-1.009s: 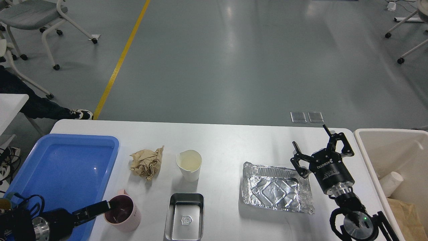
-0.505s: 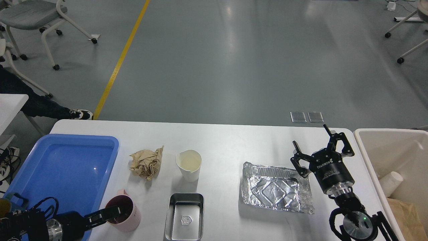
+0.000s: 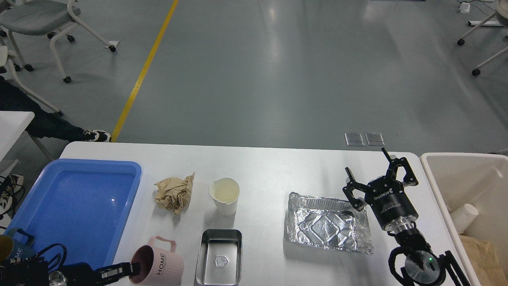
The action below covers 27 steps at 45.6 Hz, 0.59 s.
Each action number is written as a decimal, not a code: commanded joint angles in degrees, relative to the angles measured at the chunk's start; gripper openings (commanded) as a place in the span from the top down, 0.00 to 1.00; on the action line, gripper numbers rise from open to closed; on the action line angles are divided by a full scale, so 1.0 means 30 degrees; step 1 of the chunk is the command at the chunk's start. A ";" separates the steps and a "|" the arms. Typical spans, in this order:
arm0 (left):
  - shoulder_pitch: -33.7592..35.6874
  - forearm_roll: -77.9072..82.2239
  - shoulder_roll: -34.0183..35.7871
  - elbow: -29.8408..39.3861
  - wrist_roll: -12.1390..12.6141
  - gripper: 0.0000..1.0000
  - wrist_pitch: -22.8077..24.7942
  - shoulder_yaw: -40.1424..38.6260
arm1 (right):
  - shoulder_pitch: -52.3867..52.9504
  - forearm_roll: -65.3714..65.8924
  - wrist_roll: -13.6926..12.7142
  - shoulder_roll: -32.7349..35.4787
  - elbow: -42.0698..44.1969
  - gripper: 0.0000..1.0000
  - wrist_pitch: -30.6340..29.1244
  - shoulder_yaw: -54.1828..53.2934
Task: Tidy desktop
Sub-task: 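Reach the left gripper to the pink mug and grasp its rim, then lift the pink mug with the left gripper over the blue tray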
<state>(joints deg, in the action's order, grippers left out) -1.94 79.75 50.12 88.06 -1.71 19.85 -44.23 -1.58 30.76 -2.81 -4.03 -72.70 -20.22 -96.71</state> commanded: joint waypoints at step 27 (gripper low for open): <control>0.1817 -0.0333 0.3564 0.1260 -0.0428 1.00 0.0120 -0.0374 | 0.0058 0.0029 -0.0001 -0.0328 0.0033 0.00 0.0060 0.0362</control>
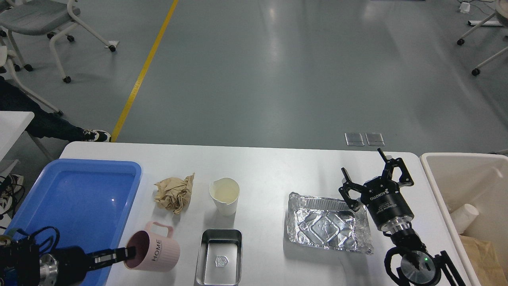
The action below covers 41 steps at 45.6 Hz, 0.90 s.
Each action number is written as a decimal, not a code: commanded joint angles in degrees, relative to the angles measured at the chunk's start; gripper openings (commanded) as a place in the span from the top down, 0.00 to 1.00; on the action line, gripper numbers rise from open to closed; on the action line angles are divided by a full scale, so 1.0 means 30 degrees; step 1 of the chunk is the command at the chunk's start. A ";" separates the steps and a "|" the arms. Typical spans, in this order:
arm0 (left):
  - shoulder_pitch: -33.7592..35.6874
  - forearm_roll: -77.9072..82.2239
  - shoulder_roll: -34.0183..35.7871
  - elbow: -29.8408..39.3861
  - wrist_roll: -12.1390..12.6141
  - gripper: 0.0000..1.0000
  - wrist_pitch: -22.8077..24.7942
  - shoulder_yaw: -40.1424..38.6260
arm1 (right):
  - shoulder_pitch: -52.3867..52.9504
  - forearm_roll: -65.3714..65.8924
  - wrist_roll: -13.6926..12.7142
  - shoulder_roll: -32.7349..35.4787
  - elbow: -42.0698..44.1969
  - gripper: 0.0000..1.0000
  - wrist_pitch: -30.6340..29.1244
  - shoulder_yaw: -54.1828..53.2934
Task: Tidy desktop
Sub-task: 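Lift the pink mug with the left gripper over the blue tray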
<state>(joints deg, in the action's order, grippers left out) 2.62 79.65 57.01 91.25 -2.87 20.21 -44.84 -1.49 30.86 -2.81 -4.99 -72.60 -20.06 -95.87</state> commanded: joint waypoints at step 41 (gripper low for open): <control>0.1147 -0.3642 0.9620 0.0580 -0.0978 1.00 0.0326 -0.0758 | 0.0085 0.0642 -0.0001 0.0022 0.0000 0.00 0.0096 0.0081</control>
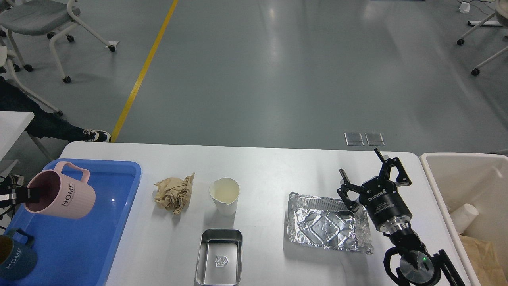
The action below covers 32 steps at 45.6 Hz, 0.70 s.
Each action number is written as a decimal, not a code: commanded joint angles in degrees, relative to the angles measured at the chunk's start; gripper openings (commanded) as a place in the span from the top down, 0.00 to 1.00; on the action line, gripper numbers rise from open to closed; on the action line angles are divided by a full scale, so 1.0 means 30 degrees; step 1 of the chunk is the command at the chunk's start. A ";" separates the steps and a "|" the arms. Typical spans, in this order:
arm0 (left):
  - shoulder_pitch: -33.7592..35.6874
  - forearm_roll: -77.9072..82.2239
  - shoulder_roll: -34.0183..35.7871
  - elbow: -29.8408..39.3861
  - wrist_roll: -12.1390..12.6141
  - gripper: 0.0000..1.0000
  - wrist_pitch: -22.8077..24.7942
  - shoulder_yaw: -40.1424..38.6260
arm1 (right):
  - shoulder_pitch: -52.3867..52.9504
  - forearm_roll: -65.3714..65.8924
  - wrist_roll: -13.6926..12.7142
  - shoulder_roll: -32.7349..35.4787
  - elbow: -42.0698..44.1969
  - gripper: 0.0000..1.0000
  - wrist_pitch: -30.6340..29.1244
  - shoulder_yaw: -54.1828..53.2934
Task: Tidy desktop
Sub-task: 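Lift the pink mug with the left gripper over the blue tray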
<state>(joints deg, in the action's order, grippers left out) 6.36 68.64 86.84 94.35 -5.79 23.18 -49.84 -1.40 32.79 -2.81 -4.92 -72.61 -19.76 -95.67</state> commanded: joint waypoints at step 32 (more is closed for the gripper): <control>-0.0361 0.1817 -0.2638 -0.2300 0.0172 1.00 -0.4122 0.6185 | -0.0062 -0.0030 -0.0001 -0.0264 -0.0025 0.00 0.0082 -0.0014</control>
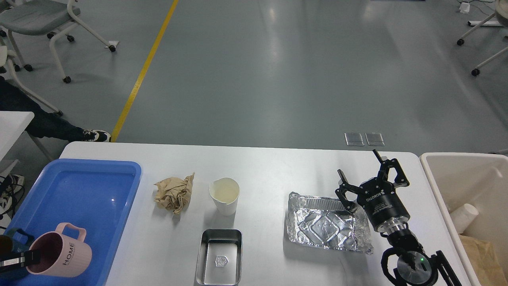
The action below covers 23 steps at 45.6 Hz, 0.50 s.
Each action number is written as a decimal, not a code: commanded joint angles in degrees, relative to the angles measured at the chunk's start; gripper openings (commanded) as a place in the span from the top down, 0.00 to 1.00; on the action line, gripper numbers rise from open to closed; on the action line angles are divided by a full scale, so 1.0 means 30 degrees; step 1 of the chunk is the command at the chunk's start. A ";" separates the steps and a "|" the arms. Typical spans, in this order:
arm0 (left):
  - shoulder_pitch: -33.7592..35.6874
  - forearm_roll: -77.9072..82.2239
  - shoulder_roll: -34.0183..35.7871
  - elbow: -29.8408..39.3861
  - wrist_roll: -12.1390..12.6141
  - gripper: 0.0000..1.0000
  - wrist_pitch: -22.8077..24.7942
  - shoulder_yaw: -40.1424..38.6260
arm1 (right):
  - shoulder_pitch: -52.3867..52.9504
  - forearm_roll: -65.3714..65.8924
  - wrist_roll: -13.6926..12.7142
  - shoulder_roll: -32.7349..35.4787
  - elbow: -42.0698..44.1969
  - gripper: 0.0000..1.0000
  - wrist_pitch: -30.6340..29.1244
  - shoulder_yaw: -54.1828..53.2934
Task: Tidy desktop
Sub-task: 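Lift the pink mug with the left gripper over the blue tray, then lower the pink mug onto the blue tray and release it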
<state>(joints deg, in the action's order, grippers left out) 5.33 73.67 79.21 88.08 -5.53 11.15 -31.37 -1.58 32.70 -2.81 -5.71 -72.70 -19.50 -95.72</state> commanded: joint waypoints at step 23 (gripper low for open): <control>0.0039 0.0933 -0.2351 -0.2935 0.0232 1.00 -0.0495 0.0146 | -0.0058 -0.0032 -0.0001 -0.0031 -0.0026 0.00 -0.0031 -0.0113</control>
<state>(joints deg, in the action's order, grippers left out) 5.40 76.38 74.04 80.11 -4.92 9.61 -30.98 -1.75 32.61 -2.81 -5.72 -72.70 -19.57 -96.19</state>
